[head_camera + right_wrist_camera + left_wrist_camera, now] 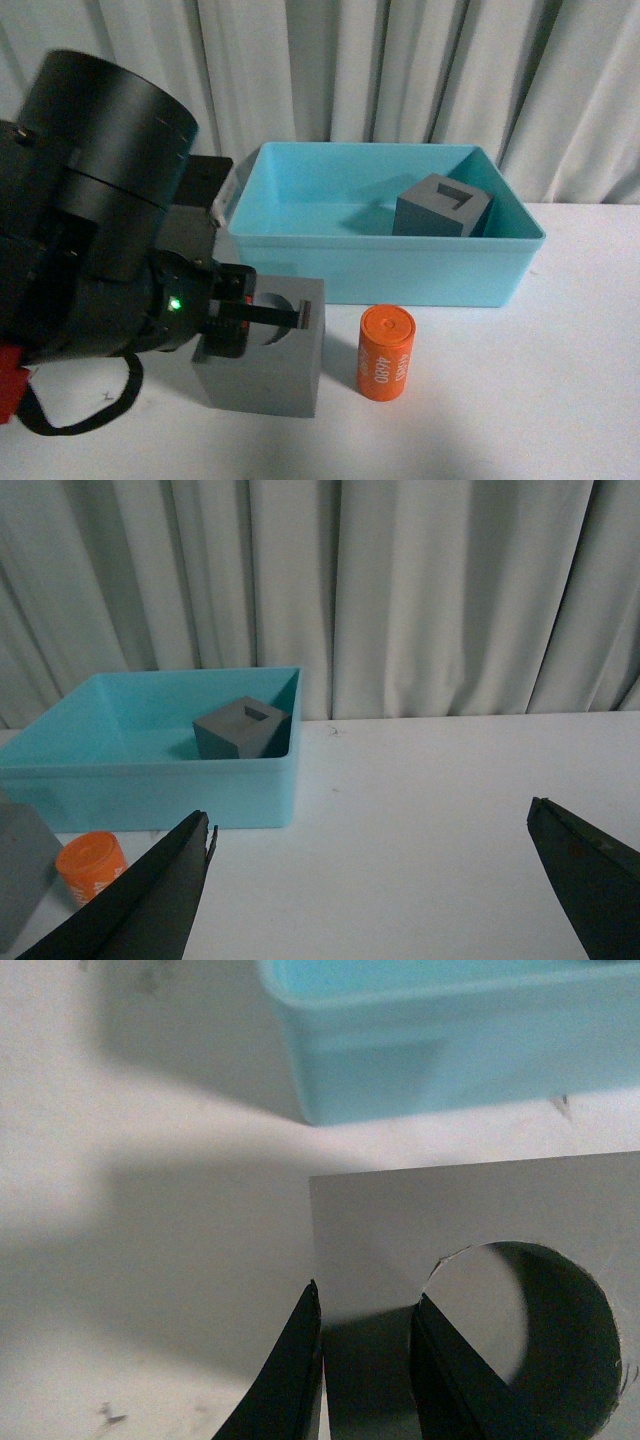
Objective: Place gray and orange parts in blue box
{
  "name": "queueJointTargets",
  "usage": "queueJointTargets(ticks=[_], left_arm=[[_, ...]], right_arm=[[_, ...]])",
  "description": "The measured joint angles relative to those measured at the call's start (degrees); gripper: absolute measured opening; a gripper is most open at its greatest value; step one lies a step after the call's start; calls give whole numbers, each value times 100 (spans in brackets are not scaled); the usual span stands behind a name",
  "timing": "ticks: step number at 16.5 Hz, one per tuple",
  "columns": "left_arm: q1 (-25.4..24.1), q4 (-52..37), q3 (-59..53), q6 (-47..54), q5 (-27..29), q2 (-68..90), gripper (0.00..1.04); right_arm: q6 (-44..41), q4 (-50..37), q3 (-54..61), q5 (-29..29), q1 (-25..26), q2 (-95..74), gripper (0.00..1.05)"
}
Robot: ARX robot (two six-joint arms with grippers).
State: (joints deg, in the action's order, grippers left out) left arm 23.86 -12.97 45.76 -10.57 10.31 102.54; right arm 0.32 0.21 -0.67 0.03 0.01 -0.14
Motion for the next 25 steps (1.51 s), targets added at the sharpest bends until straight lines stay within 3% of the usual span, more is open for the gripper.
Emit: queueJointTargets(ticks=[3,5,14,24,25], left_arm=[[-422,278,214,-103,48,-1556,19],[-568,149,680,-22,120,-1794,19],[-243,-306,2245,654,22,439,19],[-302,-293,2433,758,278,1381,19],[-330,-243,2433,761,299,1394,27]], right_arm=[[0,0,0,-2,0,0,98],[0,0,0,-2,0,0,98],[-2,0,0,-2,0,0,98],[0,0,0,0,0,0,98],[0,0,0,-2,0,0,98]])
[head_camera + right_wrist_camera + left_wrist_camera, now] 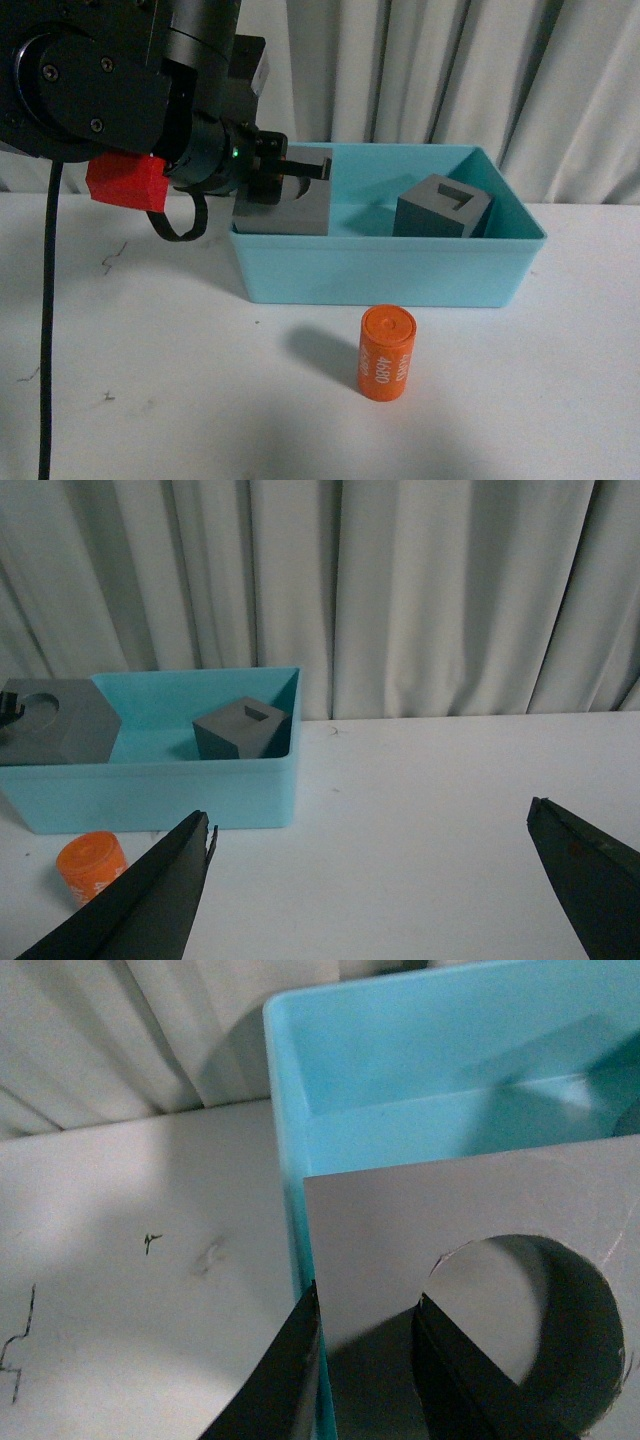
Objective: Place gray and orange parts in blue box
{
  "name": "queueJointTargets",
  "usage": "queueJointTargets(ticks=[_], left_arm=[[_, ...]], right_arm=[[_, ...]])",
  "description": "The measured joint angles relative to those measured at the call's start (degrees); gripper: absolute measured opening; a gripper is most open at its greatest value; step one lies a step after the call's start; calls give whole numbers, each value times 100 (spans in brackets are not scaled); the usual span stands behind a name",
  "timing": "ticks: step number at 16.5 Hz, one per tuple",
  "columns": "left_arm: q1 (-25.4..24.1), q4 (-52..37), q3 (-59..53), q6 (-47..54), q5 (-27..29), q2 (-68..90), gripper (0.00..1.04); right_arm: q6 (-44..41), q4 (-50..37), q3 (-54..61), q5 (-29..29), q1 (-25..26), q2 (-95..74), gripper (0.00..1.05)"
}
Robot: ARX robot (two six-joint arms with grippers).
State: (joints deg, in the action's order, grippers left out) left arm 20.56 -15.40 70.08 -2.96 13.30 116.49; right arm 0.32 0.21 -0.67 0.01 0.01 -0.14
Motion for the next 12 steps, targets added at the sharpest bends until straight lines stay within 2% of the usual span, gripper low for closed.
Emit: queueJointTargets(ticks=[4,6,10,12], left_arm=[[-116,81,-153,-201,85,-118,77],[-162,133,-680,-710,-144,-817,99],[-151,254,-2122,-1788,-533,-3152,98],[-157,1283,-3644,-2682,-398,-5169,98]], right_arm=[[-2,0,0,0,0,0,98],[-2,0,0,2,0,0,98],[0,0,0,0,0,0,98],[0,0,0,0,0,0,98]])
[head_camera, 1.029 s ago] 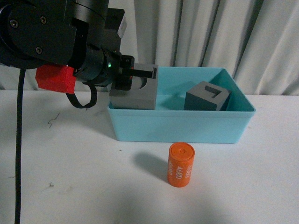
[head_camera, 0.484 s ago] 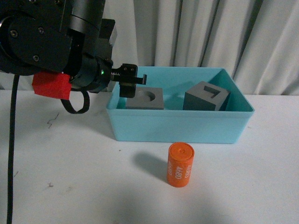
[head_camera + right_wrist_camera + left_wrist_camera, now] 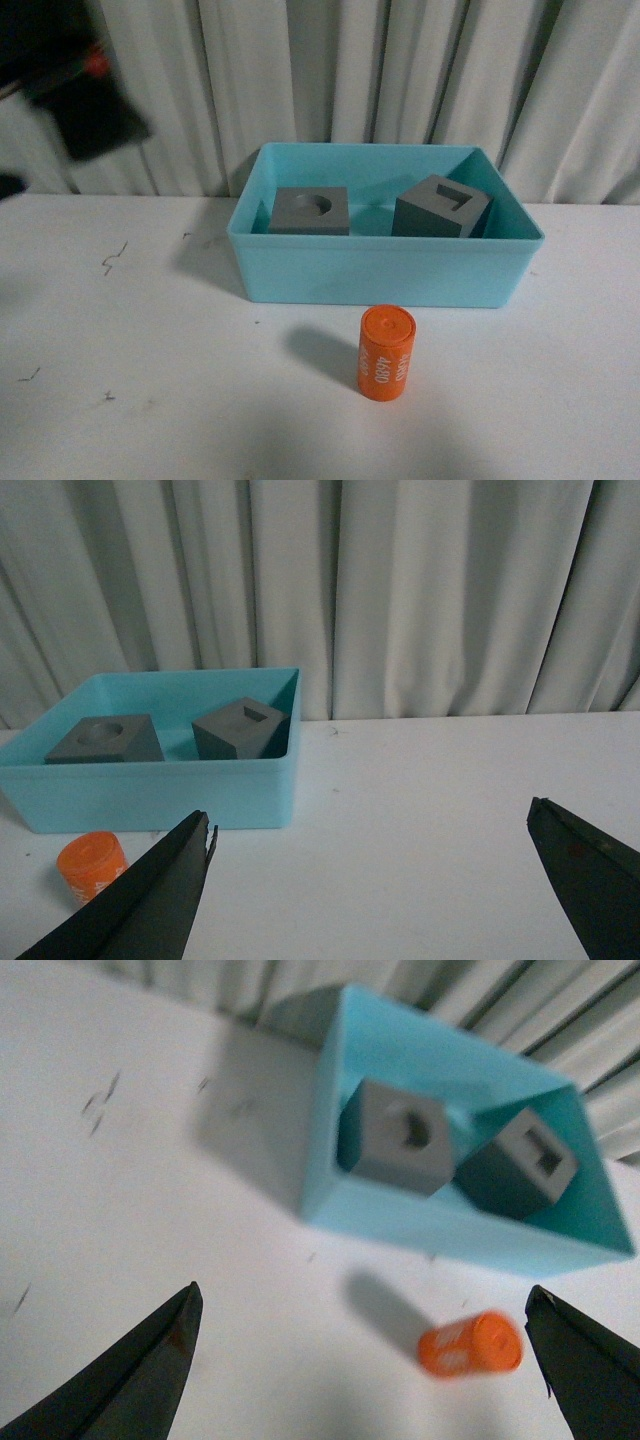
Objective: Place gray and orange parts in blue box
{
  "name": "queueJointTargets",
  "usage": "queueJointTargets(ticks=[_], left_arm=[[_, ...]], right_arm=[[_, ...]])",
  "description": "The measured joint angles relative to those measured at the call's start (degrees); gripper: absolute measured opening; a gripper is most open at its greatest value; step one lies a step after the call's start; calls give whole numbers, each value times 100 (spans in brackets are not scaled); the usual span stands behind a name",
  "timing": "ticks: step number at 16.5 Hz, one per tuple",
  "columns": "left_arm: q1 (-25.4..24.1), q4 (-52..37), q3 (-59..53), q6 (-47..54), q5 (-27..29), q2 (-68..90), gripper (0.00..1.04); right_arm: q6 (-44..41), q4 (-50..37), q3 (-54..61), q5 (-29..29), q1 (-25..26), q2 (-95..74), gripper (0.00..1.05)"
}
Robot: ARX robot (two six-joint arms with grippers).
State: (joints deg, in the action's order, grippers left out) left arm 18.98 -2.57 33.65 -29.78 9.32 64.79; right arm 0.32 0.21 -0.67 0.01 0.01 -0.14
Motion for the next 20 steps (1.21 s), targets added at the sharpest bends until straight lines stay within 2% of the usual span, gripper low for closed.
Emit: queueJointTargets(ticks=[1,3,4,6,7,9,10,11,12,14,16,20], left_arm=[[-48,413,-448,-232,105,-566,98],[-393,1878,-1635,-831,428,-2538,98],[-564,2461,-1910,-1073,444,-3276,98],[-575,3152,-2133,-1294,673,-4376,98],[-662,2033,-2516,-942,444,-4907,92],[-931,691,-3147,350,13,-6144,75],[-1139,313,-3209,975,-179,-6413,68],[-1567,214,-3241,1631,-645,-6435,59],[-1871,271,-3294,2039,-796,-6432,52],[-1912,262,-3309,2583,-931,-6439,32],[-1886,280,-3309,2835,-931,-6439,3],[-1893,280,-3309,2876,-931,-6439,2]], right_arm=[[0,0,0,0,0,0,98],[-2,0,0,0,0,0,98],[0,0,0,0,0,0,98],[0,0,0,0,0,0,98],[0,-2,0,0,0,0,98],[-4,7,0,17,7,-2,98],[-15,-4,0,7,0,-9,98],[-15,-4,0,-11,0,-4,98],[-15,-11,0,-11,0,-4,98],[-15,4,0,-2,0,-2,98],[-15,0,0,-2,0,0,98],[-15,0,0,-2,0,0,98]])
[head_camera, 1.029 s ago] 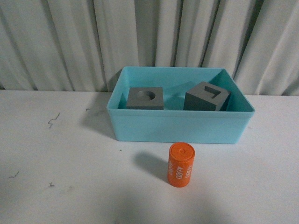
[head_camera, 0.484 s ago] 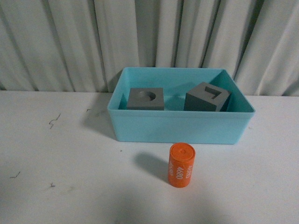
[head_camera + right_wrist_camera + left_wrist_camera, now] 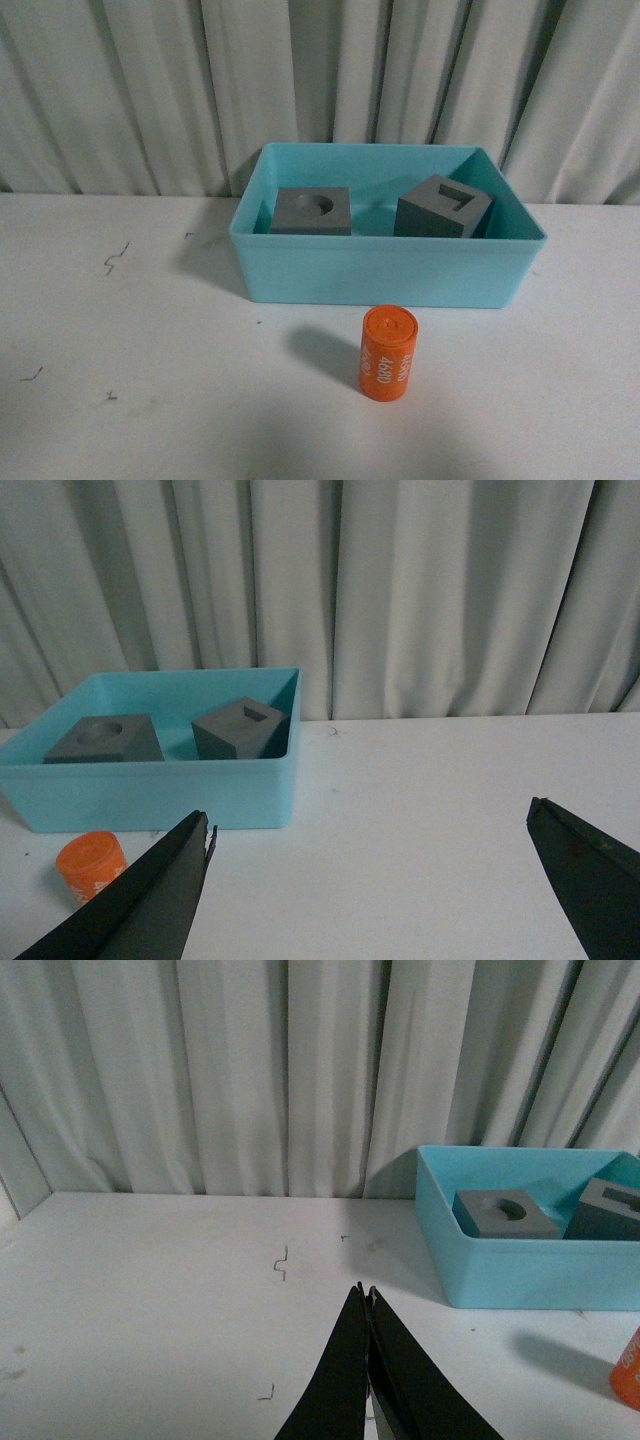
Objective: Place gray and orange parts in blue box
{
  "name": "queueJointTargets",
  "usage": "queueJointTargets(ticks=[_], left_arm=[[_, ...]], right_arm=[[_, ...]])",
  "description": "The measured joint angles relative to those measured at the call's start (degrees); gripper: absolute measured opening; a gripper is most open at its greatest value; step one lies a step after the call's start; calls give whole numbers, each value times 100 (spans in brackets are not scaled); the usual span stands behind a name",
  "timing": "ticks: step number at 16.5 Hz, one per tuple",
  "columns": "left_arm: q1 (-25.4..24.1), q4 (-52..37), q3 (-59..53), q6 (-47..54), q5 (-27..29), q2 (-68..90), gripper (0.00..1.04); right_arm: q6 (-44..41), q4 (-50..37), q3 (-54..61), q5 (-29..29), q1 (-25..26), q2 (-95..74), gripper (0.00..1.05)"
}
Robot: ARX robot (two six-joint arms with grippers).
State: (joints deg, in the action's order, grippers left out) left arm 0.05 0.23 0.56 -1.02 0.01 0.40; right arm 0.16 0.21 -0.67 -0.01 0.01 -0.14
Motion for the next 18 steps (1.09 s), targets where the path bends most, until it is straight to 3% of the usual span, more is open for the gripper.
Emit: queueJointTargets(ticks=[2,4,7,8,9,10,11,13,15,18], left_arm=[[0,0,0,0,2,0,2],[0,0,0,0,2,0,14],[0,0,0,2,0,0,45],[0,4,0,0,4,0,59],[0,-7,0,0,2,0,74],[0,-2,0,0,0,0,83],[0,-2,0,4,0,0,100],[0,-2,0,4,0,0,98],[0,-2,0,4,0,0,98],[0,-2,0,4,0,0,98]], right_arm=[[0,0,0,0,0,0,98],[0,0,0,0,0,0,98],[0,0,0,0,0,0,98],[289,1005,-452,-321,264,-741,98],[337,286,-1196,-822,927,-2603,98],[275,-337,-1775,-1110,1001,-3451,98],[-162,-951,-2999,-1864,522,-4903,98],[-999,-251,-3812,-2356,-439,-6461,98],[-1834,-15,-3971,-2135,-1550,-7482,98],[-1976,-531,-4138,-1766,-2354,-8282,98]])
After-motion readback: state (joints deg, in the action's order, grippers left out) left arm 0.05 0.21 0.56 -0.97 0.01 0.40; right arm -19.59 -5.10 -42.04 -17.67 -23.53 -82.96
